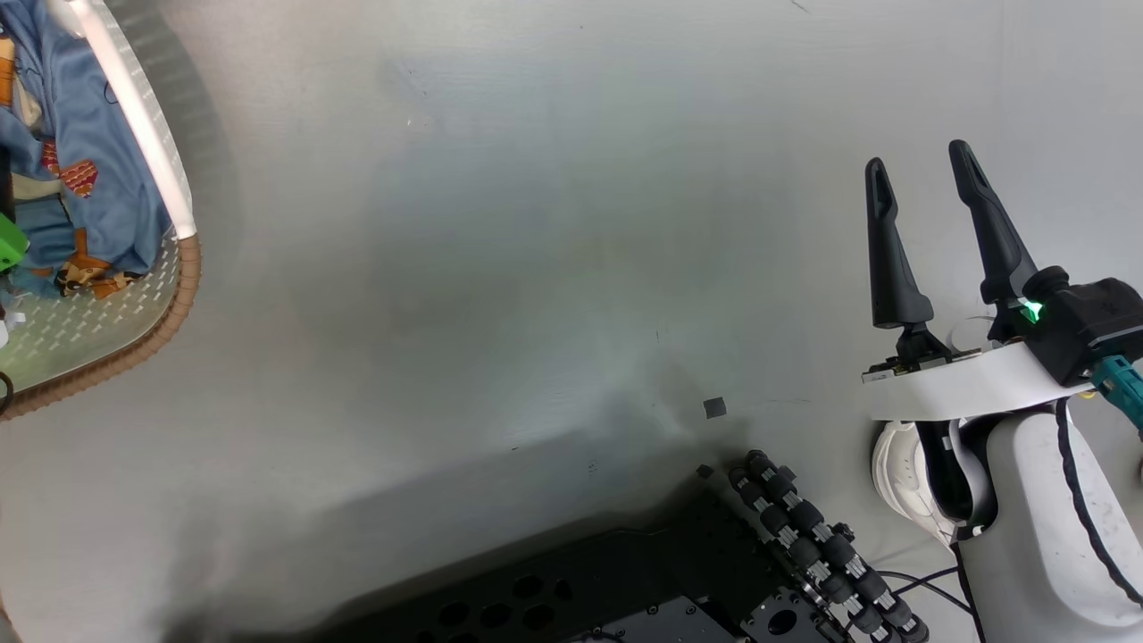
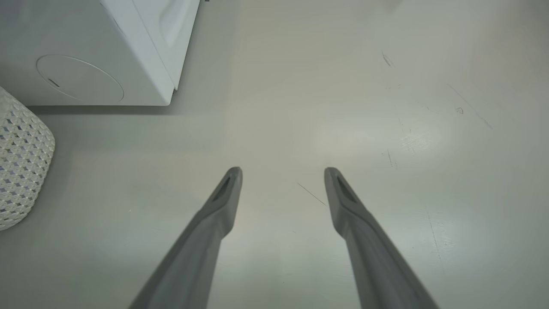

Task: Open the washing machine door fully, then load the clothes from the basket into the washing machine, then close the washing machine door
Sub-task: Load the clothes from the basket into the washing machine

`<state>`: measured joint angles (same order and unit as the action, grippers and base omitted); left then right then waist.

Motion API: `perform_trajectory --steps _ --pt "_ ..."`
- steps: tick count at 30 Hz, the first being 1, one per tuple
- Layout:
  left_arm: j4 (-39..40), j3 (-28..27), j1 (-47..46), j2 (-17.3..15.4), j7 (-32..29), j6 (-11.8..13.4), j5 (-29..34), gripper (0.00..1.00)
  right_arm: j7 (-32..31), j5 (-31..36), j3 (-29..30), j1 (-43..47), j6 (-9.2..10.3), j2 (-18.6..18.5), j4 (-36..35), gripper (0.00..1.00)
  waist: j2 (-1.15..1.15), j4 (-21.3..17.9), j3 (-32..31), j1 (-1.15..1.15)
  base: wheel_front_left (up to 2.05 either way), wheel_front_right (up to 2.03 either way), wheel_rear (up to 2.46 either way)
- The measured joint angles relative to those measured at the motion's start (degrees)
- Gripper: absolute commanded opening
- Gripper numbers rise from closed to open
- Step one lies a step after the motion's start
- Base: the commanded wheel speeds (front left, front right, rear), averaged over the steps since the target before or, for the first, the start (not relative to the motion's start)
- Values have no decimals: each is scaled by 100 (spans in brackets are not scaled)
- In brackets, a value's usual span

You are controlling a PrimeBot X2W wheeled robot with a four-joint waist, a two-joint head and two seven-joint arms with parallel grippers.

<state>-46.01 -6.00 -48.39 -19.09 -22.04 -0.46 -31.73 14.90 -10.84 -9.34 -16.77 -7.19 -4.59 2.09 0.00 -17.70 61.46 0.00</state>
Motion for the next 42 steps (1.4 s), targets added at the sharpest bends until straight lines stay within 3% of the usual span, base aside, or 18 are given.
perform_trajectory --steps 9,13,17,21,42 --pt "-272 59 -211 22 103 0 55 100 0 -26 146 113 0 -145 -48 100 0 47 30 0 0 0 0" --pt "-397 113 -294 36 186 0 116 51 0 -80 190 175 -1 -202 -69 100 0 75 47 0 0 0 0" --pt "-542 154 -370 40 250 -1 156 34 0 -125 230 202 0 -260 -85 100 0 96 61 0 0 0 0" --pt "-649 194 -450 47 345 -1 192 0 0 -123 254 225 -1 -260 -163 100 0 112 74 0 0 0 0" --pt "-905 -66 -591 170 1150 -200 47 0 0 -18 158 -42 0 -83 -369 100 0 323 129 0 0 0 0"
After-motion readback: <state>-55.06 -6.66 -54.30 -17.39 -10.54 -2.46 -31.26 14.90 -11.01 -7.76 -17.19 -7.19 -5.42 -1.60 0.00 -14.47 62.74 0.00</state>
